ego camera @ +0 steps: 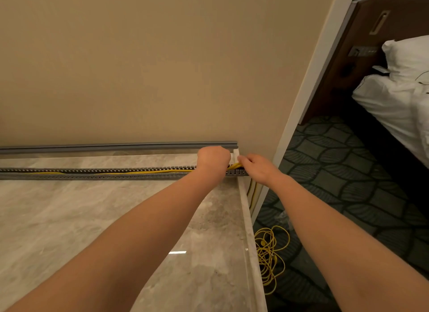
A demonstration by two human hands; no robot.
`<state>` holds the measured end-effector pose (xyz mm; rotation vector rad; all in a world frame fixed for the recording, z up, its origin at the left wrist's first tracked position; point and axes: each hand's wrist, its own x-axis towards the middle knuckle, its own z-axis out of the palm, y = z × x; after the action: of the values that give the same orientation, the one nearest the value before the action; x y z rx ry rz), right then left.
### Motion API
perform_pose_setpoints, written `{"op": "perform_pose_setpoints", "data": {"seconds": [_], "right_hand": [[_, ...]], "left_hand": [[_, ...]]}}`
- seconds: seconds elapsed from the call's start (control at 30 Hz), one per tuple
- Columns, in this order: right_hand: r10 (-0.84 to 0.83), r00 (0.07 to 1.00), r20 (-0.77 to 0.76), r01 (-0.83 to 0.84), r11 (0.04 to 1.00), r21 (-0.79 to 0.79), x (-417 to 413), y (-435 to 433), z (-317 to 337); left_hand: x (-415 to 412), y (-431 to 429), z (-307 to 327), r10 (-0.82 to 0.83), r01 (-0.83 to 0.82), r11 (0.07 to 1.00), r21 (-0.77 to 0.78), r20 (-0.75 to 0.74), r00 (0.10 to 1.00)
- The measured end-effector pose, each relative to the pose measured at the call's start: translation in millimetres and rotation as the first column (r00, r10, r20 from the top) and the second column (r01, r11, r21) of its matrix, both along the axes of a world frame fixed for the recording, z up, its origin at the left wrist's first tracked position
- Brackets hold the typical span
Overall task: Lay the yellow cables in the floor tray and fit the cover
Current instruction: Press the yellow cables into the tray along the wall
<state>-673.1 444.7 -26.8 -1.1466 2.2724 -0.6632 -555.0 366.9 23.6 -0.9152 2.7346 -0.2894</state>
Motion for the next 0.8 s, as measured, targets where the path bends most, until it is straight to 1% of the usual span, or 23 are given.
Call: {"op": "perform_pose_setpoints", "data": {"seconds": [0.07, 0.17, 0.27, 0.33, 0.4, 0.47, 0.5, 0.57, 0.63, 0.7, 0.8], "right_hand": [[0.040, 0.999, 0.016, -0.040, 0.999, 0.015, -4, -2, 2], [0.107, 0.994, -0.006, -0.106, 0.992, 0.070, -4, -3, 1], [0.139, 0.989, -0.052, -0.133, 0.985, 0.112, -2, -1, -2], [0.138, 0.983, -0.123, -0.120, 0.982, 0.143, -5, 2, -3], [0.142, 0.963, -0.231, -0.103, 0.980, 0.172, -10, 4, -1], [0.134, 0.936, -0.325, -0.081, 0.982, 0.171, -14, 6, 1], [0.110, 0.932, -0.346, -0.060, 0.986, 0.153, -15, 7, 2], [0.027, 0.945, -0.326, 0.002, 0.996, 0.088, -15, 9, 3], [-0.049, 0.966, -0.253, 0.056, 0.998, 0.021, -14, 13, 3], [-0.075, 0.981, -0.179, 0.072, 0.997, -0.024, -11, 16, 1], [-0.089, 0.990, -0.108, 0.078, 0.992, -0.102, -7, 18, -2]], "left_hand": [[-1, 2, 0, 0.010, -0.010, 1.000, 0.013, 0.002, 1.000], [-2, 3, -1, 0.010, -0.010, 1.000, 0.017, 0.008, 1.000], [-4, 6, -2, 0.014, -0.014, 1.000, 0.021, 0.017, 1.000], [-4, 5, -2, 0.008, -0.008, 1.000, 0.022, 0.028, 1.000], [-3, 2, -1, -0.012, 0.011, 1.000, 0.023, 0.038, 0.999], [-3, 0, -1, -0.024, 0.023, 0.999, 0.029, 0.041, 0.999], [-3, 0, -1, -0.024, 0.023, 0.999, 0.028, 0.044, 0.999], [-5, 1, -2, -0.019, 0.018, 1.000, 0.024, 0.050, 0.999], [-6, 3, -3, -0.011, 0.010, 1.000, 0.025, 0.051, 0.999], [-7, 5, -4, -0.003, 0.002, 1.000, 0.022, 0.048, 0.999], [-6, 6, -4, 0.003, -0.003, 1.000, 0.011, 0.045, 0.999]]}}
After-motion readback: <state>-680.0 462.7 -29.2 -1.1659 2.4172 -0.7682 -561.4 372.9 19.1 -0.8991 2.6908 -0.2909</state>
